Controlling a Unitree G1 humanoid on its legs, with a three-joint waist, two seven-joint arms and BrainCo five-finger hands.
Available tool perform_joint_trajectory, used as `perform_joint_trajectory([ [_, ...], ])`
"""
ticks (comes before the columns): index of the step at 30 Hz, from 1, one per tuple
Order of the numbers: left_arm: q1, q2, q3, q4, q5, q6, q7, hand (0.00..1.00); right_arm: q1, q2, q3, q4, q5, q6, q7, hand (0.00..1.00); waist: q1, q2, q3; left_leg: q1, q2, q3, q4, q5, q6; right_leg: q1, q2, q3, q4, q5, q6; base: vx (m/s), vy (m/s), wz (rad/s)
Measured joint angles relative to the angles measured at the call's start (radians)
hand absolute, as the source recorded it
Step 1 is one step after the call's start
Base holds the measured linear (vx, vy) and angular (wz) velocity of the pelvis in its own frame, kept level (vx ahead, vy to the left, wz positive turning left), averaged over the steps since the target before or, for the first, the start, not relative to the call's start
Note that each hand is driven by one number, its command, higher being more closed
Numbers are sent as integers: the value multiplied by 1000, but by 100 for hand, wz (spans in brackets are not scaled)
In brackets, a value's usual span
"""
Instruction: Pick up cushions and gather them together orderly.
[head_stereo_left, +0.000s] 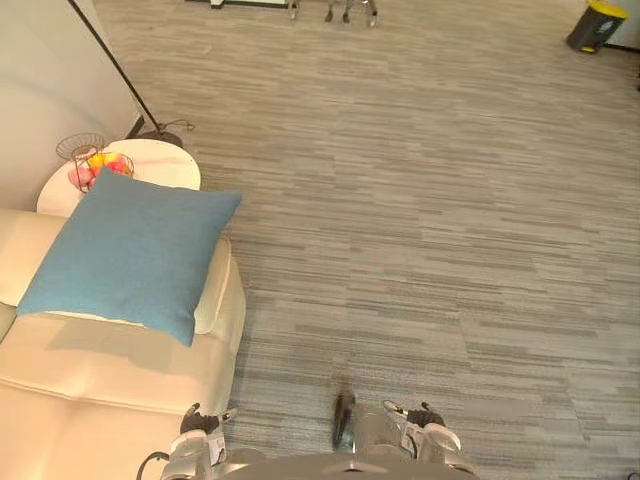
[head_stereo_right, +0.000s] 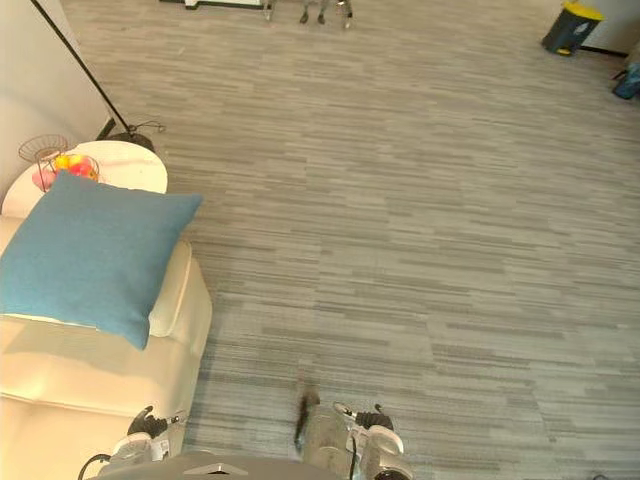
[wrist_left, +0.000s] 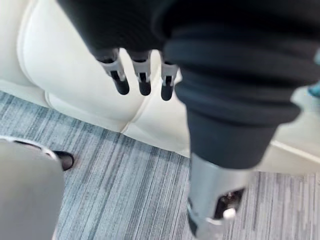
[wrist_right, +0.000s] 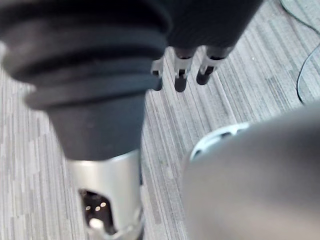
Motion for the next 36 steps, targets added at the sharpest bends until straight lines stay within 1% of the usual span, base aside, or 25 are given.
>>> perform_joint_trajectory([
  [1, -4, -23, 24, 5, 0, 0, 0, 0, 3, -6, -4, -7, -2, 1, 0, 0, 0, 16, 4, 16, 29, -41, 0, -31, 6, 5, 29, -6, 62, -7, -9, 369, -307, 54],
  [2, -6, -50, 53, 3, 0, -3, -4, 0, 4, -5, -15, -25, -1, -1, 0, 0, 18, 44, 0, 13, 32, -83, 27, -14, 2, -27, 35, -5, 170, -94, -16, 346, -292, 43],
  [4, 0, -74, 86, -2, 1, -7, -3, 0, 10, 3, -42, -39, -1, -1, 1, 0, 18, 48, -1, 13, 43, -144, 82, 6, -8, -29, 22, -35, 277, -189, -38, 425, -321, 47],
  [5, 3, -78, 90, -1, 0, -5, -4, 0, 18, 2, -43, -39, -1, -2, 1, 0, 18, 66, -15, -7, 56, -170, 152, 21, -10, 5, 20, -69, 288, -226, -46, 422, -295, 69],
  [6, 4, -83, 91, -2, 0, -5, -5, 0, 21, 2, -41, -39, -2, -1, 1, 0, 17, 64, -19, -38, 63, -179, 220, 33, -25, 23, 14, -90, 286, -237, -44, 330, -201, 94],
  [7, 3, -90, 98, -19, 0, -4, -6, 0, 27, -1, -41, -39, -1, 0, 0, 0, 14, 67, -19, -119, 76, -195, 382, 68, -77, 71, 6, -138, 263, -247, -55, 300, -184, 110],
  [8, 1, -89, 103, -25, -1, -4, -5, 0, 36, -5, -40, -40, -1, 0, -1, 0, 15, 75, -19, -209, 112, -172, 551, 128, -99, 133, 7, -189, 219, -251, -67, 302, -160, 111],
  [9, 2, -89, 105, -30, -5, -4, -4, 0, 40, -6, -39, -39, -1, 0, -2, 0, 20, 76, -19, -244, 135, -137, 620, 131, -89, 164, 8, -215, 196, -251, -70, 310, -122, 98],
  [10, 3, -84, 94, -39, -8, -4, -4, 0, 43, -5, -40, -29, 1, 2, -3, 0, 30, 73, -19, -286, 171, -47, 676, 122, -78, 226, 9, -258, 145, -244, -79, 256, -76, 70],
  [12, 4, -70, 60, -43, -9, -4, -4, 0, 40, -6, -39, -17, 4, 3, -3, 0, 32, 70, -18, -313, 176, 68, 610, 86, -80, 300, -2, -307, 80, -234, -72, 292, -60, 79],
  [14, 4, -65, 42, -44, -9, -4, -3, 0, 38, -6, -40, -16, 12, 3, -3, 0, 30, 69, -17, -327, 151, 158, 405, 73, -83, 337, -20, -349, 53, -226, -59, 243, 29, 78],
  [15, 3, -62, 24, -43, -8, -3, -2, 0, 40, -8, -41, -18, 16, 3, -3, 0, 22, 75, -21, -341, 125, 199, 222, 147, -62, 344, -25, -382, 51, -223, -51, 250, 103, 88],
  [16, 2, -45, 3, -41, -8, -2, -4, 0, 41, 0, -42, -14, 20, 8, -3, 0, 31, 49, -28, -330, 78, 218, 136, 201, -30, 343, -44, -391, 43, -220, -37, 202, 90, 90],
  [17, 2, -33, -8, -41, -7, -2, -4, 0, 43, 9, -41, -15, 20, 8, -3, 0, 34, 34, -36, -310, 50, 216, 84, 231, -22, 342, -56, -390, 28, -212, -33, 244, 111, 88],
  [18, 2, -15, -14, -39, 0, -1, -4, 0, 48, 27, -38, -19, 20, 7, -3, 0, 36, 6, -43, -300, 13, 197, -8, 276, -9, 344, -68, -391, -4, -205, -32, 198, 91, 88],
  [19, -3, -8, -13, -42, -1, -2, -5, 0, 46, 36, -39, -18, 19, 7, -3, 0, 42, -13, -37, -305, -7, 174, -23, 287, 1, 356, -76, -392, -23, -200, -25, 225, 102, 88],
  [24, 1, 2, 3, -38, -1, -2, -4, 0, 42, 59, -36, -14, 15, 6, -3, 0, 61, -35, -37, -213, -18, 169, -21, 283, 1, 438, -90, -334, 17, -187, -29, 106, 19, 24],
  [25, 1, 4, 16, -33, -1, -2, -5, 0, 37, 57, -26, -3, 10, 3, -2, 0, 65, -33, -37, -196, -16, 169, -27, 267, 2, 439, -97, -328, 60, -190, -24, 3, 9, -4],
  [27, -1, -6, 24, -19, -3, -2, -6, 0, 27, 42, -4, 5, 6, 2, -2, 0, 58, -23, -38, -186, -14, 160, -43, 221, 5, 370, -128, -323, 240, -222, 24, -14, 37, 13],
  [29, -2, 2, 22, -18, -13, -2, -6, 0, 33, 32, -8, 1, 10, 2, -1, 0, 41, -30, -14, -137, -44, 92, -43, 204, 30, 236, -212, -233, 589, -194, 18, 47, 17, 65],
  [30, -1, 10, 20, -16, -20, -1, -5, 0, 32, 30, -7, 3, 8, 0, -2, 0, 36, -34, -11, -129, -43, 75, -37, 197, 34, 219, -204, -192, 619, -233, 14, 97, -21, 85],
  [31, -1, 18, 20, -16, -20, 1, -1, 0, 40, 28, 4, 4, 6, 3, 0, 0, 31, -39, -12, -126, -31, 42, -20, 184, 34, 189, -166, -141, 612, -322, 11, 57, -32, 68],
  [32, -1, 18, 19, -11, -21, 1, 0, 0, 39, 28, 7, 4, 6, 3, 0, 0, 29, -37, -12, -129, -24, 22, -15, 180, 32, 178, -146, -131, 584, -342, 5, 47, -50, 89],
  [35, -3, 17, 18, -11, -30, 0, 1, 0, 39, 28, 2, 4, 9, 0, 0, 0, 25, -36, -12, -136, -6, -86, -16, 172, 21, 119, -63, -51, 362, -345, 3, 80, -132, 108],
  [36, -4, 14, 26, -10, -31, 0, 1, 0, 39, 28, 0, 3, 9, 0, 0, 0, 19, -35, -12, -143, -3, -137, -15, 165, 10, 106, -32, 30, 274, -319, 6, 150, -250, 132],
])
